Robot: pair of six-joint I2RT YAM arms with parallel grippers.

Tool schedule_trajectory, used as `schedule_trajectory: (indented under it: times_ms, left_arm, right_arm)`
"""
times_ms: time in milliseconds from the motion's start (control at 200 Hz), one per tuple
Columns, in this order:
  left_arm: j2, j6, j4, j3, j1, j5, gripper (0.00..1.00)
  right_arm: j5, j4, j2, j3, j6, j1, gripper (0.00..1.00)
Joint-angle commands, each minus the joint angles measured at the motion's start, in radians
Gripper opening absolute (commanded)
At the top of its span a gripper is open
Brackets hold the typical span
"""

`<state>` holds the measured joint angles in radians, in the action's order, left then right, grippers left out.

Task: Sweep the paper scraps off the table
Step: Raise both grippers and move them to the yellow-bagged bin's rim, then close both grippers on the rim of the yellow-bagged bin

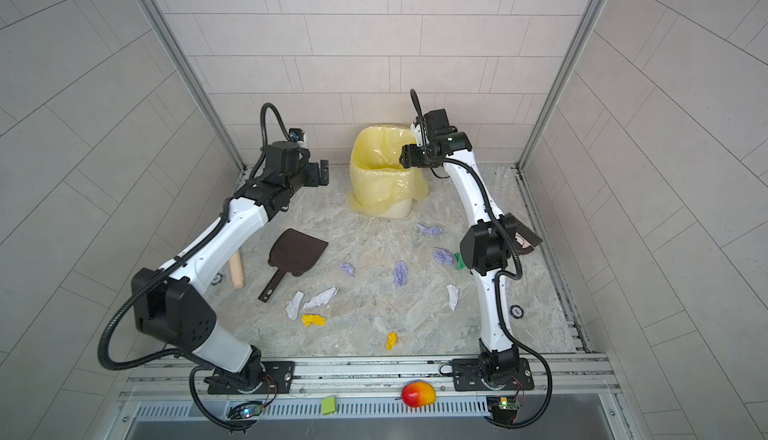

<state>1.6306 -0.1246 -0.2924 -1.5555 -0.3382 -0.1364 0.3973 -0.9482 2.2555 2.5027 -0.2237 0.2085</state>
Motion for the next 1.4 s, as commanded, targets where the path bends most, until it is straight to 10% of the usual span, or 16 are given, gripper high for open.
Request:
schedule_trajectory:
  times_ms: [0,495,1021,1396]
  left_arm:
    - [0.106,-0.023,-0.136,-0.179,-0.039,0.013,0.98]
    - [0.602,-0.164,-0.572,-0.91,-0.084,0.058,0.64]
    - [0.631,-0.244,-0.536,-0.926,-0.084,0.003,0.0]
    - [0.544,-0.297,-0.54,-0.847,-0.061,-0.246,0.0]
  right_arm:
    - [-0.024,-0.03,-0.044,0.023,0.009,-0.004,0.76]
    - [-0.094,-0.015,-0.301,-0.158,-0.016,-0.021,0.83]
    - [-0.064,0.06,-0.417,-0.412,-0.043,-0.022,0.84]
    - [-0.071,0.087,-0.485,-0.487,-0.054,-0.025,0.84]
